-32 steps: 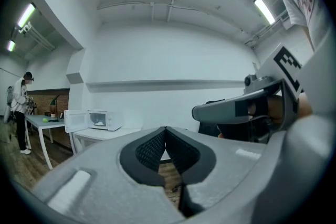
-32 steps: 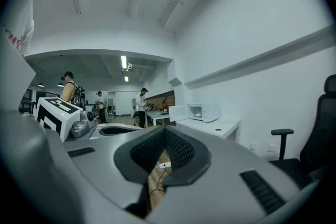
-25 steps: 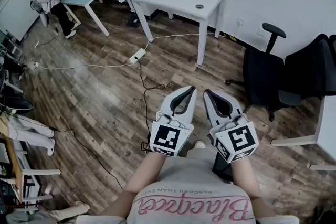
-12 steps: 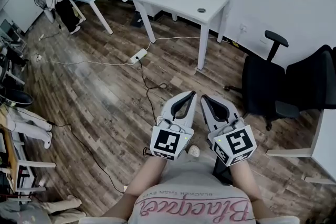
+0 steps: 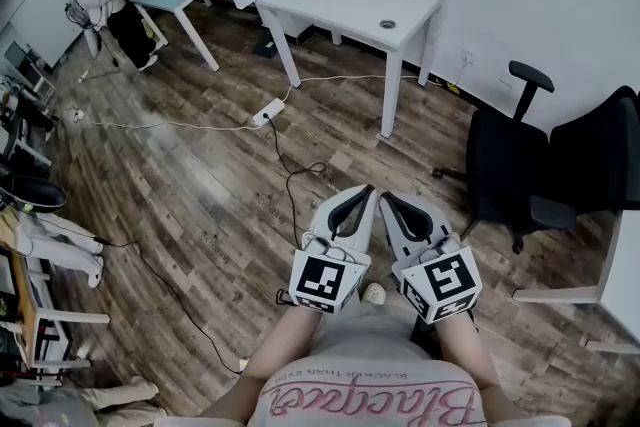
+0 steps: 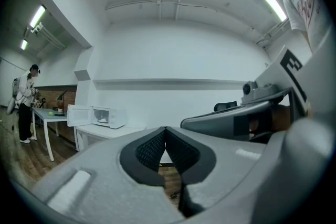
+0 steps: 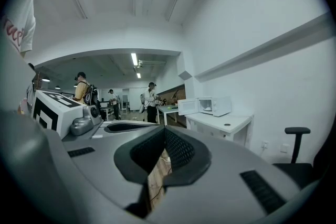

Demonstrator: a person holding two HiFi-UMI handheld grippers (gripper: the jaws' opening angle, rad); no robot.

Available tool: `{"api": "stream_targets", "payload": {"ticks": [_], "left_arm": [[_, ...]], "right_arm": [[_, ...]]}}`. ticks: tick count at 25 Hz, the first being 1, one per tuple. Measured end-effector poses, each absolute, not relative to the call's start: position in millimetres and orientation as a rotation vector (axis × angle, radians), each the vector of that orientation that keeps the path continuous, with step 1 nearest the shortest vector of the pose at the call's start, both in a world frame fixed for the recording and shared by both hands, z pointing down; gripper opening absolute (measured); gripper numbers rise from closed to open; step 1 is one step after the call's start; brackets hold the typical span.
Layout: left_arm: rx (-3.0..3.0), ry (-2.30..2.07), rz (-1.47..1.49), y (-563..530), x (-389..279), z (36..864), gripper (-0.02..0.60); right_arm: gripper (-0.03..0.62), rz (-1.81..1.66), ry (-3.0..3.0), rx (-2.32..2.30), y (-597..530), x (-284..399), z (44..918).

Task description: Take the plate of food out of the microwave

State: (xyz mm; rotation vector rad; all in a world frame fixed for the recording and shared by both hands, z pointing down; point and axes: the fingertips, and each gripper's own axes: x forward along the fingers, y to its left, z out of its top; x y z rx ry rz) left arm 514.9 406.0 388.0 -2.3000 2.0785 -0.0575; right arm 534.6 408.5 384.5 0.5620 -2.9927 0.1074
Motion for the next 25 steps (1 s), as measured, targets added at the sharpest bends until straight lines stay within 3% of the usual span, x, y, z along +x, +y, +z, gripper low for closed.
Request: {"api": "stream_targets", "payload": {"ticks": [12, 25], "left_arm": [[-2.237, 2.225, 0.008, 383, 465, 393, 0.006], [-2.232, 2.175, -0.034, 365, 407, 386, 0.005]], "right_arm": [[0.012, 0.075, -2.968, 0.627, 382, 523, 387], [0.011, 0.134, -3.033, 0.561, 366, 446, 380]]}}
